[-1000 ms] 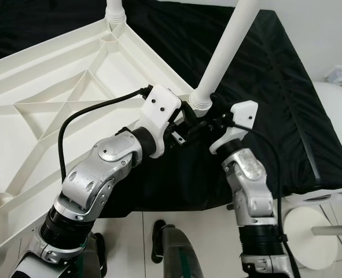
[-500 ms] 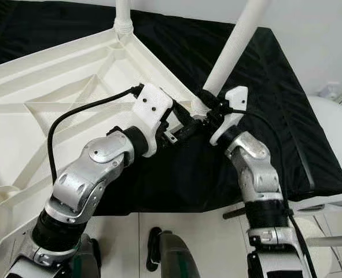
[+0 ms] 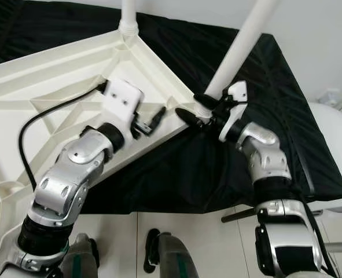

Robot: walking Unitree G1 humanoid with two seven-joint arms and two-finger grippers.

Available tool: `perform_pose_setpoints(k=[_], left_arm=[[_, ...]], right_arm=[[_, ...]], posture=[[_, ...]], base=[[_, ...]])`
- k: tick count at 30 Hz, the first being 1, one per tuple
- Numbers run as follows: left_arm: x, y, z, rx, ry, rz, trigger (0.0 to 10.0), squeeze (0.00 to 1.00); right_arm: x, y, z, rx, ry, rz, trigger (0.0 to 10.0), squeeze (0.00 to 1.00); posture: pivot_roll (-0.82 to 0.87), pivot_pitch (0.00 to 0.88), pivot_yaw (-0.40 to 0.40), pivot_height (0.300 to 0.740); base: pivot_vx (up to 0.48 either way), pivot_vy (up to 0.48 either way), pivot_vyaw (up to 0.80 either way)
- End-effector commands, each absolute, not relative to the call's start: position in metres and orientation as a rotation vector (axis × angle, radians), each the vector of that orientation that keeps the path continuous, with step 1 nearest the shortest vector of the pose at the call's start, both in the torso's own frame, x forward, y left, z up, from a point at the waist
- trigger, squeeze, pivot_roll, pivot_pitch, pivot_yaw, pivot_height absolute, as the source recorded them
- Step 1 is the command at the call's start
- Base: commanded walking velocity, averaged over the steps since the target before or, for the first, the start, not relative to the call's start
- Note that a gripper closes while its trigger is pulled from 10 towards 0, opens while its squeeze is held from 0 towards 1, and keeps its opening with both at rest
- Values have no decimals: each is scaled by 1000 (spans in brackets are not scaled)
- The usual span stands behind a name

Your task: Building children table

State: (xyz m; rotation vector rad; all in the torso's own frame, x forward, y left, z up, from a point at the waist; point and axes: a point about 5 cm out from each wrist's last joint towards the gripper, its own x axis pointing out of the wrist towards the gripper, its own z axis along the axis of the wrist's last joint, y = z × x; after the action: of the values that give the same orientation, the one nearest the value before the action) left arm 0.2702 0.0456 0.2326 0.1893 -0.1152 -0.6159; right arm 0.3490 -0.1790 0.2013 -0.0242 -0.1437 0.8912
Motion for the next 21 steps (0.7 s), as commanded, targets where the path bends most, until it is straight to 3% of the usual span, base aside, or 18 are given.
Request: perform_pose_setpoints(k=[1, 17, 21], left_arm=[[266, 44, 230, 196, -105, -634, 10000, 0], [255, 57, 219, 221, -57, -640, 10000, 0], [242, 62, 212, 252, -24, -721, 10000, 0]], right_arm=[[349, -189, 195, -38, -111, 873, 10000, 0], [364, -204, 202, -76, -96, 840, 10000, 0], [374, -209, 213, -68, -169, 733, 10000, 0]], posture=[[117, 139, -169, 740], [114, 140, -167, 740], [118, 143, -164, 740]], base=[[0, 0, 0], [0, 0, 0], [0, 0, 0]])
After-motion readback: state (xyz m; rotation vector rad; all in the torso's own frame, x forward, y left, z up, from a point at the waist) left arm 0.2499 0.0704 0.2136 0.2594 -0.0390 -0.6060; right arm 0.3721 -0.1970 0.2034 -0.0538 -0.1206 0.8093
